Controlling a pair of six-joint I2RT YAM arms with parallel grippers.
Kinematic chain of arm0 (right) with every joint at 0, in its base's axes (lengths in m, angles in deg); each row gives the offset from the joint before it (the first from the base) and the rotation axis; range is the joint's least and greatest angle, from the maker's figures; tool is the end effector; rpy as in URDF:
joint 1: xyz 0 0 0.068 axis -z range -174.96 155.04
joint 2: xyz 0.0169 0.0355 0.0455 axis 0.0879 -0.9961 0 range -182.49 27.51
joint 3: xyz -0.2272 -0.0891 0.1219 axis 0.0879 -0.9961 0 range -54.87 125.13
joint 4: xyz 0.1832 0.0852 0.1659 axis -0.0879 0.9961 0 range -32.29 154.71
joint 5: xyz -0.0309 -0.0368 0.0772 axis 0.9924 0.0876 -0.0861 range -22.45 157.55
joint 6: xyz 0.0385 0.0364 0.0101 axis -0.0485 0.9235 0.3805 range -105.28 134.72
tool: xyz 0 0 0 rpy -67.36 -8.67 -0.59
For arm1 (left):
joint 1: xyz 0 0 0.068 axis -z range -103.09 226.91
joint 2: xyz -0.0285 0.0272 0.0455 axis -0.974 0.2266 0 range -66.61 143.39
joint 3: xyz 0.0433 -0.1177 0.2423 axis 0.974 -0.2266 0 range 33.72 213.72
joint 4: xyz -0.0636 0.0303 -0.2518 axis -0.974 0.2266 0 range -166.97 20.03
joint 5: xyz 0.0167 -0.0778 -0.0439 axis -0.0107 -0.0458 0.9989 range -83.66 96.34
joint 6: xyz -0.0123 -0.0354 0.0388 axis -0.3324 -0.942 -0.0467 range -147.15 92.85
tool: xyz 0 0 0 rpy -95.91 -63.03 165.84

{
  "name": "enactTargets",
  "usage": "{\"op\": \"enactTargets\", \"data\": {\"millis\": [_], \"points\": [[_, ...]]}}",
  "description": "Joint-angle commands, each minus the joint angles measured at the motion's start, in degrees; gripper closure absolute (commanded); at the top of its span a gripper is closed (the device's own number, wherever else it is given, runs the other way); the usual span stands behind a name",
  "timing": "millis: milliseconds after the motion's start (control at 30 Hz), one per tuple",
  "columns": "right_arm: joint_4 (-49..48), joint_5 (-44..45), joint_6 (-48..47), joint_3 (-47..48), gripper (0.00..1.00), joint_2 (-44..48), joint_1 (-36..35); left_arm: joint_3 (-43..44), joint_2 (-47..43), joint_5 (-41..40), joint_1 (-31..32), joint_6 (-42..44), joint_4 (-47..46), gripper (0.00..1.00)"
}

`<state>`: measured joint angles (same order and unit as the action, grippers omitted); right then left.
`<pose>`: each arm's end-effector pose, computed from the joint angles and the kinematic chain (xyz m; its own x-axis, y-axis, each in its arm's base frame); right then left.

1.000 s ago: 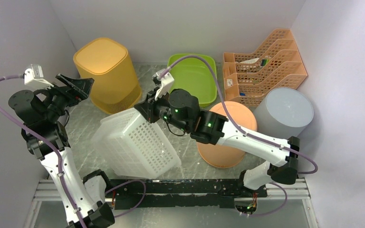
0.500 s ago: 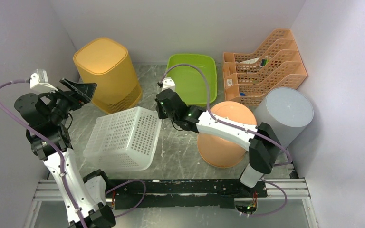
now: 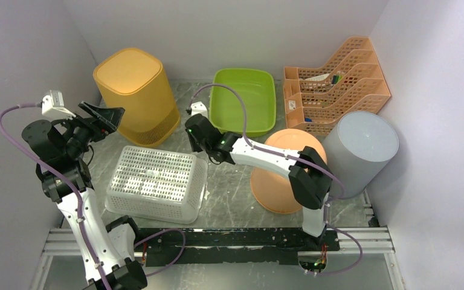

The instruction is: Turn the large container upside down

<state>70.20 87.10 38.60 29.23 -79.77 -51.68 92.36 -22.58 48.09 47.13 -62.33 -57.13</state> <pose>0.2485 0.3566 0.2616 -0.5512 -0.1446 -0.8218 -0.4544 0.8780 0.1503 0.1440 0.0551 0.4076 -0.1830 -0.5999 -0.7789 0.1221 0.7722 -0.6235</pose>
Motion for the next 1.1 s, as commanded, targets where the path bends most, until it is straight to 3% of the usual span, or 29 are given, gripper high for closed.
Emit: {"op": "enactTargets", "data": {"millis": [0, 67, 133, 367, 700, 900, 1067], "points": [[2.15, 4.55, -2.33, 4.14, 0.6, -0.03, 0.84, -0.22, -0.44, 1.57, 0.51, -0.33, -1.81, 0.06], [4.41, 7.06, -3.92, 7.06, 0.45, -1.33, 1.64, -0.02, -0.57, 1.66, 0.43, -0.39, -1.72, 0.06], [9.55, 10.09, -5.44, 12.87, 0.38, -4.95, 3.01, -0.49, -0.78, 1.85, 0.45, -0.89, -2.32, 0.06], [19.48, 14.56, -8.52, 29.12, 0.36, -19.15, 6.49, -2.78, -0.75, 2.43, 0.43, -0.81, -2.95, 0.05], [18.45, 12.67, -6.85, 32.47, 0.36, -25.85, 10.78, -3.78, 0.56, 1.88, 0.45, 0.9, -3.49, 0.0], [17.92, 12.72, -7.03, 32.15, 0.42, -27.68, 12.32, -5.19, 0.64, 1.92, 0.58, 1.12, -4.47, 0.0], [17.17, 12.92, -8.25, 30.77, 0.7, -27.1, 12.39, -5.52, 0.27, 2.2, 0.55, 0.85, -5.09, 0.01]]}}
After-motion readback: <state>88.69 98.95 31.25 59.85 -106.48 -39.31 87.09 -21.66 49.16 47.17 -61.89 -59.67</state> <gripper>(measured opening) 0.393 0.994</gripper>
